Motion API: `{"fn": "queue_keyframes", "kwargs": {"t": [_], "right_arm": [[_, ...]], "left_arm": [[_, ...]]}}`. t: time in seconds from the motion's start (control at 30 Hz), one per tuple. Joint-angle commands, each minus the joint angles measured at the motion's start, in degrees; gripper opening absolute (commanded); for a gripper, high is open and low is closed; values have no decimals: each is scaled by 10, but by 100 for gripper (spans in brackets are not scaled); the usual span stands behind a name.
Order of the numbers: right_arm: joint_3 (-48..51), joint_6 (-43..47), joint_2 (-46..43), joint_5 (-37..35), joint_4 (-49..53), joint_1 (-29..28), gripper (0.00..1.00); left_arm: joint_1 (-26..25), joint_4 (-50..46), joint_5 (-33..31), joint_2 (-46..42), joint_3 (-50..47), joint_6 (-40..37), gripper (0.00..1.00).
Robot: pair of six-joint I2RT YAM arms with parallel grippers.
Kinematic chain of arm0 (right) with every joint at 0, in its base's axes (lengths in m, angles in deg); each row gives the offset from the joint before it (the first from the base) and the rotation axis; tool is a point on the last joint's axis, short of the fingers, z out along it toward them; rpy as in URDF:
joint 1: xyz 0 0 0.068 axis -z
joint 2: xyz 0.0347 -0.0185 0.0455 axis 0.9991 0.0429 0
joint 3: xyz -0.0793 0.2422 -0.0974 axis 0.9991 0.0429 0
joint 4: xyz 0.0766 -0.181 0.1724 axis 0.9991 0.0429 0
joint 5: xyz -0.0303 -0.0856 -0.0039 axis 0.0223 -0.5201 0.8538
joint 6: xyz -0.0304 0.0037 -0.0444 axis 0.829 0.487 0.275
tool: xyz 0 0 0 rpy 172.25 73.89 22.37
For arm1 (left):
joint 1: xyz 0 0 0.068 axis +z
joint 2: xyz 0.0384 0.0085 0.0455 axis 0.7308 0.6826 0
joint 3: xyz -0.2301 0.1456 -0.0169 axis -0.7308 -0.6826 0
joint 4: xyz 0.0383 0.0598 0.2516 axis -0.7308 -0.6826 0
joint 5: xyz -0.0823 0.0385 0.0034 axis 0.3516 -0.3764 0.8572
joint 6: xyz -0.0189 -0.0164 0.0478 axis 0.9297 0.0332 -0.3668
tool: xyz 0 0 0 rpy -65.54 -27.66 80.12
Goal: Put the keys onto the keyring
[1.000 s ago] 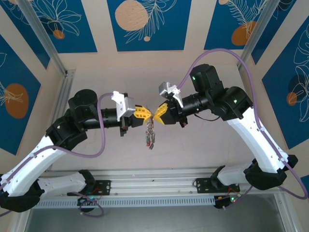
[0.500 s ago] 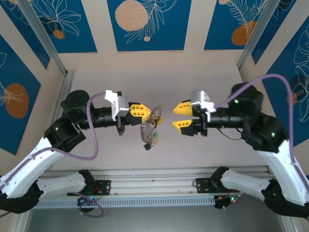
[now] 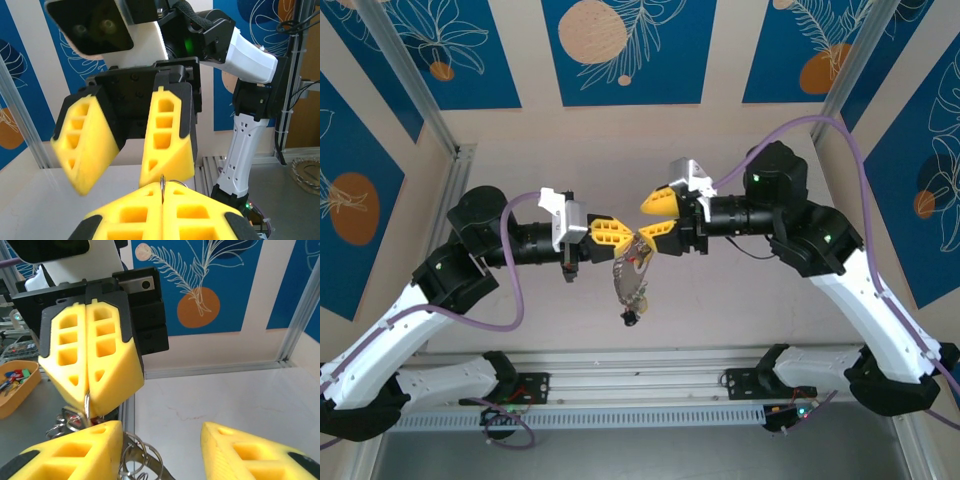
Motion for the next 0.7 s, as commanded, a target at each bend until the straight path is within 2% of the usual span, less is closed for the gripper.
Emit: {"fn": "queue_keyframes", "kwargs": {"t": [0.0,0.33,0.67], "right_arm": [[-21,-14,-3,15,-16,-14,45],[-24,-11,-18,3,-7,-16,42],[-30,-19,-15,29,-10,-18,44]], "left_arm": [[-4,18,5,-6,16,-3,0],[-4,-10,-17,-3,24,-19,0],[-4,-23,-23,4,34,-27,0]]}}
